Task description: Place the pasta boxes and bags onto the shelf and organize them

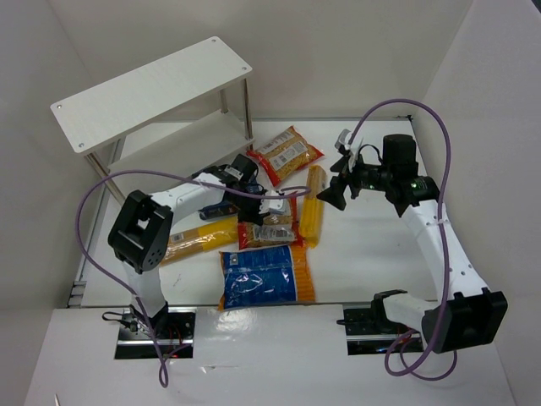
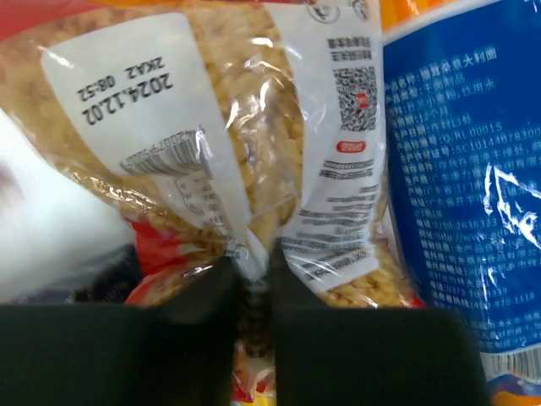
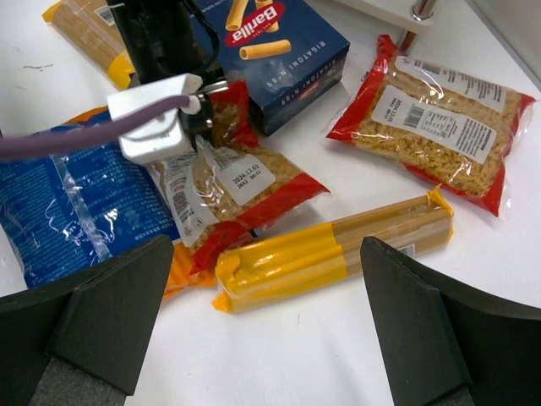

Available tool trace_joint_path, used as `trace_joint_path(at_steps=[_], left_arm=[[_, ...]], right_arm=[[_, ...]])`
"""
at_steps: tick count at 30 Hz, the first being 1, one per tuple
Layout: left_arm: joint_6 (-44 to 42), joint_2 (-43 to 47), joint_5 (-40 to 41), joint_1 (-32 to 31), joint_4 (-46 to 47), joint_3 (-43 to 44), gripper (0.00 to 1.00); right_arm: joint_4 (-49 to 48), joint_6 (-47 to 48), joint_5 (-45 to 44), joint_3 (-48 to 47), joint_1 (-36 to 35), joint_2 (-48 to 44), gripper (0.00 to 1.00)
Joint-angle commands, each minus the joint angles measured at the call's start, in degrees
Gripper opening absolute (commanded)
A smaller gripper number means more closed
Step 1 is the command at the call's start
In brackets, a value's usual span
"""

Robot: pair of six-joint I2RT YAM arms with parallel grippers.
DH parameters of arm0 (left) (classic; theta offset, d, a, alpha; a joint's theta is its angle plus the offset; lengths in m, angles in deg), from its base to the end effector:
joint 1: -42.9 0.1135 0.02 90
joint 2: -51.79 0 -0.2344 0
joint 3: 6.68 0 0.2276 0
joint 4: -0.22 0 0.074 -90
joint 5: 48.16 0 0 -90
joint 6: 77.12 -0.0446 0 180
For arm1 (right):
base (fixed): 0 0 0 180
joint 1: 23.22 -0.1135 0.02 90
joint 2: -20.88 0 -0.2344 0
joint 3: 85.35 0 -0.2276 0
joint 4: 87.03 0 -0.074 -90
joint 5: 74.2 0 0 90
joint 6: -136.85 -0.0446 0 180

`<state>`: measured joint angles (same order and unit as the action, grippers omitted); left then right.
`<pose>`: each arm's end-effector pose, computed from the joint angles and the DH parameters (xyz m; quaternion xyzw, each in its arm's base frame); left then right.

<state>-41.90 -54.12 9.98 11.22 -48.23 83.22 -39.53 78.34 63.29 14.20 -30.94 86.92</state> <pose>0.2866 -0.2045 0.1752 0.6865 0.6417 -0.2197 0.2618 0.2260 0.0638 0.3275 -0.4508 0.6937 0.2566 0.4997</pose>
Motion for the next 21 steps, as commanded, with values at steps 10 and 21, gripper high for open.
trace_joint_path(at_steps=[10, 21], left_arm=[[7.74, 8.51, -3.20, 0.22, 0.38, -3.07, 0.00], [21.21, 23.81, -5.15, 2.94, 10.40, -8.16, 0.00]], right_arm=[[-0.21, 1.39, -0.20, 1.18, 0.87, -2.58, 1.00], [-1.88, 0.86, -0.81, 3.03, 1.40, -5.48, 1.00]])
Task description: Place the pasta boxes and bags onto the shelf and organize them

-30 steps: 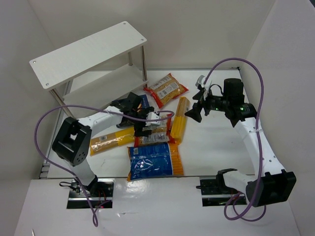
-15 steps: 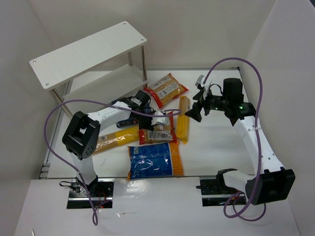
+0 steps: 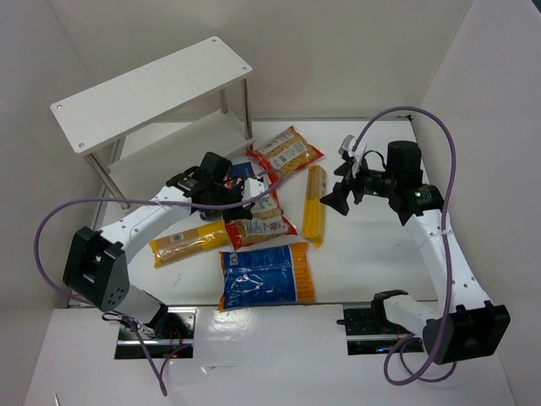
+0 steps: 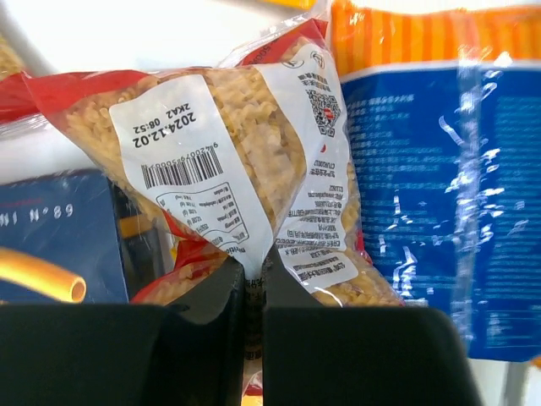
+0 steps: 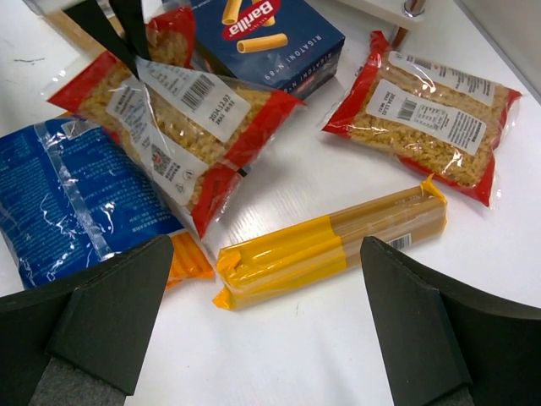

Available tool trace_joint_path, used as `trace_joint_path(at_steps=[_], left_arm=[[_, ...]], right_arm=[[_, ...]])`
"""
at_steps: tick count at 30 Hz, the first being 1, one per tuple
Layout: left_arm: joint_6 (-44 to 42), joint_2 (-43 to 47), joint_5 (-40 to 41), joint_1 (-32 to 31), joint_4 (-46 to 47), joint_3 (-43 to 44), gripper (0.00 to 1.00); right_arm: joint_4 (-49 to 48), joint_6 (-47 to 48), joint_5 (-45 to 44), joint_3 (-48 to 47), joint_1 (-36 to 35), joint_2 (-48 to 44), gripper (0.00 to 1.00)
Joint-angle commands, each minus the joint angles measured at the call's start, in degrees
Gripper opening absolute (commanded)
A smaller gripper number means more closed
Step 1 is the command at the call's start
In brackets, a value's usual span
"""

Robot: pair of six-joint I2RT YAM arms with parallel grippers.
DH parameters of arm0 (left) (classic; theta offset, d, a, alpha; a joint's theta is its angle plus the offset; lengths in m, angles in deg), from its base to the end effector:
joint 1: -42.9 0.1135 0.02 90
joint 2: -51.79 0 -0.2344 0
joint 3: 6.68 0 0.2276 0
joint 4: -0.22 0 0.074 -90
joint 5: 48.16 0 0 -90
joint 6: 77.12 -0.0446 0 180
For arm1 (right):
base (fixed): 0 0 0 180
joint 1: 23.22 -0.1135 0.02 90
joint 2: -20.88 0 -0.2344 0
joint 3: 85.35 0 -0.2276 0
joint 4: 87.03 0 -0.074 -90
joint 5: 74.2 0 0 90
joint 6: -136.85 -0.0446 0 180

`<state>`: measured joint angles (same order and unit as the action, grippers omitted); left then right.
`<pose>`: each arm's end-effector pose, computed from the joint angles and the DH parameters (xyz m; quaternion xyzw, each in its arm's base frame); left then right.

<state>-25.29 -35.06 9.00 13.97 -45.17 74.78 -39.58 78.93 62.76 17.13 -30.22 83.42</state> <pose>0.2545 -0.1683 0.2398 0.5784 0.7006 -0.2395 0.3423 0.2143 0.0592 0.3243 -0.4496 0.6936 0.2451 0.5067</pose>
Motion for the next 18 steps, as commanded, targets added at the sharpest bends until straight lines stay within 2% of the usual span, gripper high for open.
trace_joint_path(at_steps=[1, 9, 18], left_arm=[[5.30, 5.63, -4.16, 0.19, 7.95, -0.25, 0.00], [12.33, 10.99, -3.55, 4.39, 12.61, -1.57, 0.00], [20.58, 16.79, 6.20, 8.79, 15.86, -0.43, 0.00]], right_arm=[[-1.84, 0.27, -0.29, 0.10, 0.68, -1.99, 1.00], [-1.84, -0.26, -0.29, 0.10, 1.20, -3.04, 1.00], [-3.51, -1.31, -1.34, 0.63, 1.20, -3.57, 1.00]])
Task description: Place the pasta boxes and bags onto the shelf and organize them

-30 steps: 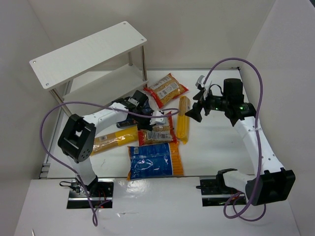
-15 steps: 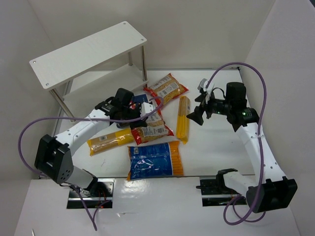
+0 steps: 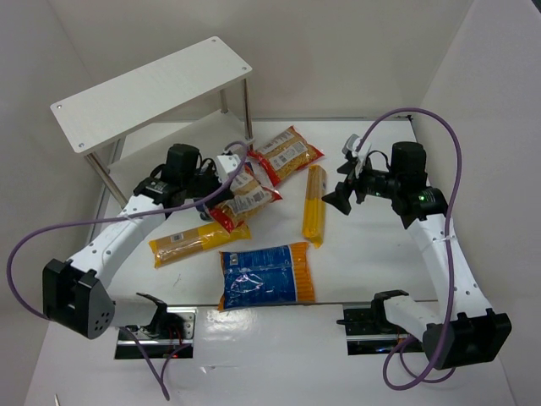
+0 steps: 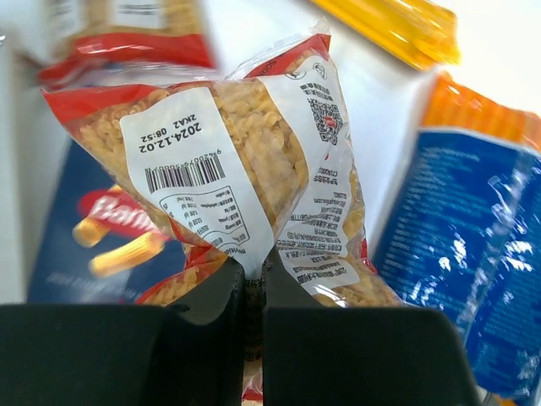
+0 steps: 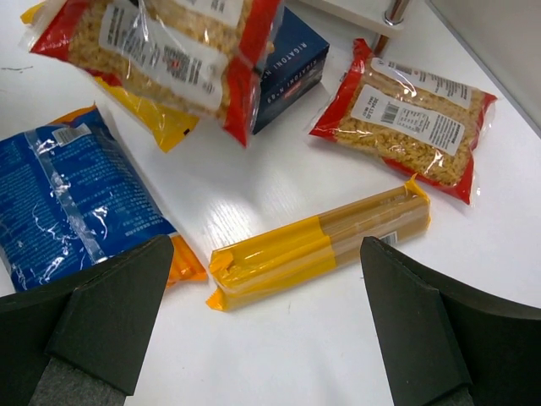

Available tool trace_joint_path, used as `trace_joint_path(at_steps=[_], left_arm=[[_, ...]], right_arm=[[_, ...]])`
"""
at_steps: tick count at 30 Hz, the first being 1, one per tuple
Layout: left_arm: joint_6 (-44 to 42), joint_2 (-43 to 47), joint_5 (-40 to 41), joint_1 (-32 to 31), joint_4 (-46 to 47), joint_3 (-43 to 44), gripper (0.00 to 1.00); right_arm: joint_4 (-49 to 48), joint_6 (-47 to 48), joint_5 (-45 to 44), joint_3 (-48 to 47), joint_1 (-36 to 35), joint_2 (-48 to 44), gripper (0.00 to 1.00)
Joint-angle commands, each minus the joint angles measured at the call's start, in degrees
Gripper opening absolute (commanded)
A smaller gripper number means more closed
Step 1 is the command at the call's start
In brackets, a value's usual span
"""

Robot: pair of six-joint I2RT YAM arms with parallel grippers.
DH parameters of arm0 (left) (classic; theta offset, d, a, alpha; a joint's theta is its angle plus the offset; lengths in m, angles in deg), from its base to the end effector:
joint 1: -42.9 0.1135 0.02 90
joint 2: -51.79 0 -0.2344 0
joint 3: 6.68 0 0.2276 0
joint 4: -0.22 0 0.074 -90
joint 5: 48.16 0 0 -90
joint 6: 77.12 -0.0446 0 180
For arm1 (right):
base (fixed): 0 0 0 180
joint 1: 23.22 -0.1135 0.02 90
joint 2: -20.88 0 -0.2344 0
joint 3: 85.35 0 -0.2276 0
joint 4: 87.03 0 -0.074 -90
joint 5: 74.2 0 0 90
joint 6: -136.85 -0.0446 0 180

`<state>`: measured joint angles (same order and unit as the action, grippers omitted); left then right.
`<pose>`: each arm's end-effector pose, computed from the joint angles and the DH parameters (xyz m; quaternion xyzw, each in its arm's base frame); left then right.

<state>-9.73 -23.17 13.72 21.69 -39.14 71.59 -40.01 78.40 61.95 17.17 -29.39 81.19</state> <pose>0.2516 -0.1202 0.2863 0.4248 0.7609 -0.2111 0.4426 0.2077 0.0548 0.3321 -0.4432 0.6899 0.2296 0.5243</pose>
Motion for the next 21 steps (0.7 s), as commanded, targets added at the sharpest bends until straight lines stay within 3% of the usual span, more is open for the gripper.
trace_joint_path(at_steps=[1, 12, 21], left_arm=[[5.82, 5.43, 3.49, 1.78, 10.45, 2.76, 0.00], [19.35, 12.90, 23.71, 5.65, 14.32, -2.85, 0.00], [24.36, 15.54, 40.31, 7.93, 17.74, -6.64, 0.00]], right_arm=[[-3.07, -0.79, -0.54, 0.58, 0.37, -1.34, 1.00], [-4.65, -1.32, -1.94, 1.10, 0.37, -2.56, 1.00], [-5.71, -1.32, -2.47, 1.64, 0.90, -2.57, 1.00]])
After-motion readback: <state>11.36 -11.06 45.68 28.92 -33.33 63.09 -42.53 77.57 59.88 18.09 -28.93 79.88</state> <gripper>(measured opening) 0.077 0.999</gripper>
